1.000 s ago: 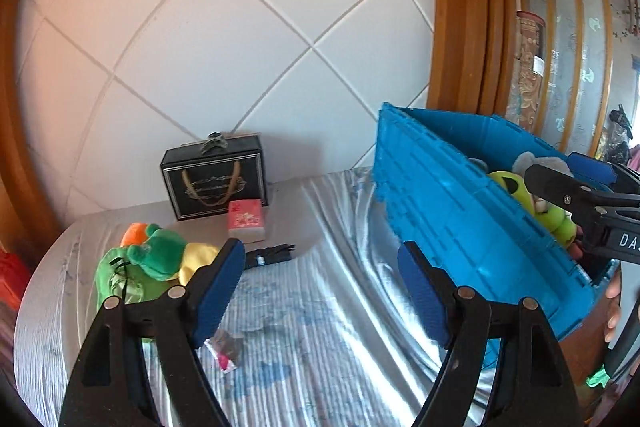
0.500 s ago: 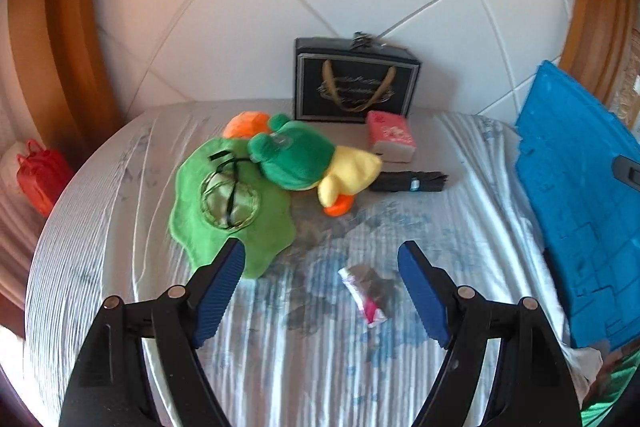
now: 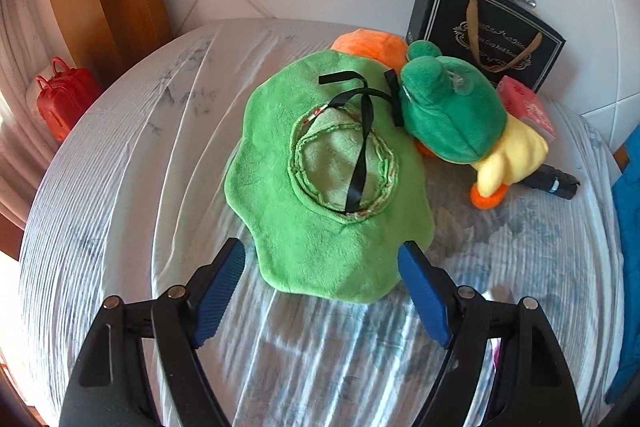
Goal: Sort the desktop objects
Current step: 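Grasp the green hat with the left gripper while the right grasps the black umbrella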
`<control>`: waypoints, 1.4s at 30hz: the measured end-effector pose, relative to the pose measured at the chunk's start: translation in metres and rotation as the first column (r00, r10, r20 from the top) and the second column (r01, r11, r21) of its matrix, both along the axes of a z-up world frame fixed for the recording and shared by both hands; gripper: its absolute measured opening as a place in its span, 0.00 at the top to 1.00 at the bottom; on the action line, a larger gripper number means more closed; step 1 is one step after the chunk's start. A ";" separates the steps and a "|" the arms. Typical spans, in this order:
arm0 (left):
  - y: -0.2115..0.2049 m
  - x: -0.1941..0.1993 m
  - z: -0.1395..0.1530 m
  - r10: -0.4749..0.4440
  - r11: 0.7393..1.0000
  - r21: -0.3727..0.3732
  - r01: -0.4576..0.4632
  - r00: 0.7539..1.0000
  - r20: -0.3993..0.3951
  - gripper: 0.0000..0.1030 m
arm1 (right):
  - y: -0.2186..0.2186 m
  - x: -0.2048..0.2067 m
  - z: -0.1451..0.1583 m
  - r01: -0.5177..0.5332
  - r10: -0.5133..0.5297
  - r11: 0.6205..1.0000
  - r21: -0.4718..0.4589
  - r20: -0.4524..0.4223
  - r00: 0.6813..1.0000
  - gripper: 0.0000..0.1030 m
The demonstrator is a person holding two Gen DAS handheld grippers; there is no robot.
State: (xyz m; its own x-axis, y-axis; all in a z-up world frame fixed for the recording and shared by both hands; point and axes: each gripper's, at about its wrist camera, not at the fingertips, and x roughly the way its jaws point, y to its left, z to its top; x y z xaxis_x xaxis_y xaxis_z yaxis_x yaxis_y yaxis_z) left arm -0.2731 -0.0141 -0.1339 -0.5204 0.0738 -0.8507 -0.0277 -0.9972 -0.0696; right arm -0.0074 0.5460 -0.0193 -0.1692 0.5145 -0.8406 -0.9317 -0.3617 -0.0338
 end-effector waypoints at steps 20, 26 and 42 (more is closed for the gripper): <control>-0.003 -0.097 -0.072 0.080 0.997 -0.017 -0.079 0.993 0.084 0.21 | 0.134 -0.063 -0.115 -0.284 0.300 0.952 -0.111 0.176 0.938 0.00; 0.006 -0.084 -0.066 0.028 0.997 -0.068 -0.025 0.999 0.040 0.70 | 0.152 -0.083 -0.138 -0.268 0.289 0.956 -0.120 0.221 0.932 0.00; -0.029 0.030 -0.011 -0.016 0.992 -0.126 0.008 0.998 -0.061 0.86 | 0.044 -0.045 -0.130 -0.147 0.172 0.922 -0.357 0.037 0.984 0.54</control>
State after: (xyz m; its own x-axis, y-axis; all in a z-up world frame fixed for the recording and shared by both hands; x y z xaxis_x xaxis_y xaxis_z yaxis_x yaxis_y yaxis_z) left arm -0.2426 -0.0434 -0.1447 -0.5723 -0.0255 -0.8197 -0.0400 -0.9975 0.0589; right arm -0.0528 0.5899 -0.1491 -0.1625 0.1547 -0.9745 -0.8607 -0.5052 0.0633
